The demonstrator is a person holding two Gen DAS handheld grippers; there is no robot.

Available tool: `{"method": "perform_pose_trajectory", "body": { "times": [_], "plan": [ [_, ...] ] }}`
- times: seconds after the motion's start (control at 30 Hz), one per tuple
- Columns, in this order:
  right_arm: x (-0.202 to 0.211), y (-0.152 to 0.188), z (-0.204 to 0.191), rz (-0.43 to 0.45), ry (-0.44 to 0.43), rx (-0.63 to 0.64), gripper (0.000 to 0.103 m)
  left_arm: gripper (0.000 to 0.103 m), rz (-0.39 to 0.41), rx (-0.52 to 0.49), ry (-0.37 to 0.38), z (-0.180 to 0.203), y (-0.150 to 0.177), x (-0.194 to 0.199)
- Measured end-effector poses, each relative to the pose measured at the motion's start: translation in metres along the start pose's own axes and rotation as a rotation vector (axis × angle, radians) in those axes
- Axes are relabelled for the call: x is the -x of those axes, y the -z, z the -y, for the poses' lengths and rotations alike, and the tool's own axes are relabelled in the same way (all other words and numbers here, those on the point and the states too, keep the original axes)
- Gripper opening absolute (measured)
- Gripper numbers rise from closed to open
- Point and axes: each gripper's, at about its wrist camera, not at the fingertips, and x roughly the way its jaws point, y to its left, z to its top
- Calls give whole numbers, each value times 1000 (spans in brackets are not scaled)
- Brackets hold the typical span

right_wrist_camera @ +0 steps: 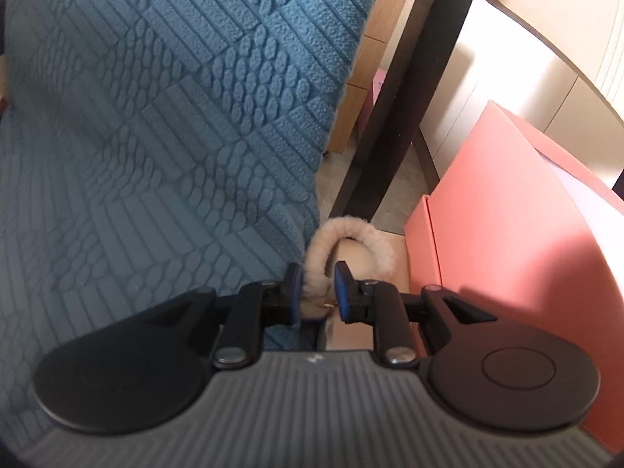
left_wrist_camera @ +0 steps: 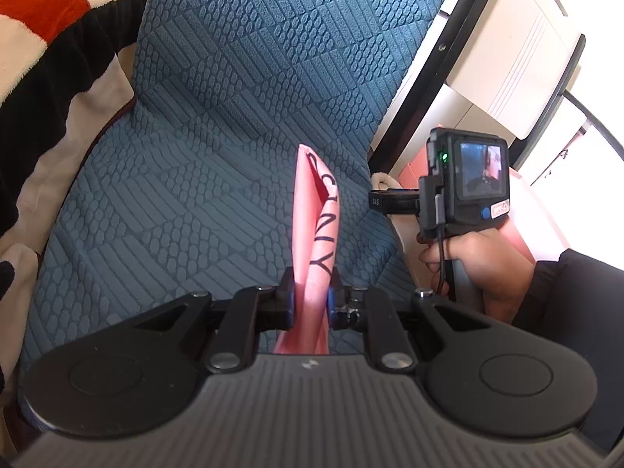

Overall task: Organize objects
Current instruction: 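Grasp the fluffy white loop tie with the right gripper and lift it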

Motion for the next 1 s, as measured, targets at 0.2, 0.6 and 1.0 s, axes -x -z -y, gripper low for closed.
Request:
{"method": "perform_pose_trajectory", "body": {
  "times": [0.2, 0.6, 1.0],
  "plan": [
    [15, -4, 21, 0, -42, -159, 22, 17, -5, 12, 3, -4, -1, -2],
    [11, -9, 42, -94, 33, -523, 27, 17, -1, 23, 11, -6, -3, -2],
    [5, -11, 47, -85, 91, -646, 8, 17, 10, 35, -1, -12, -2, -4]
  ]
}}
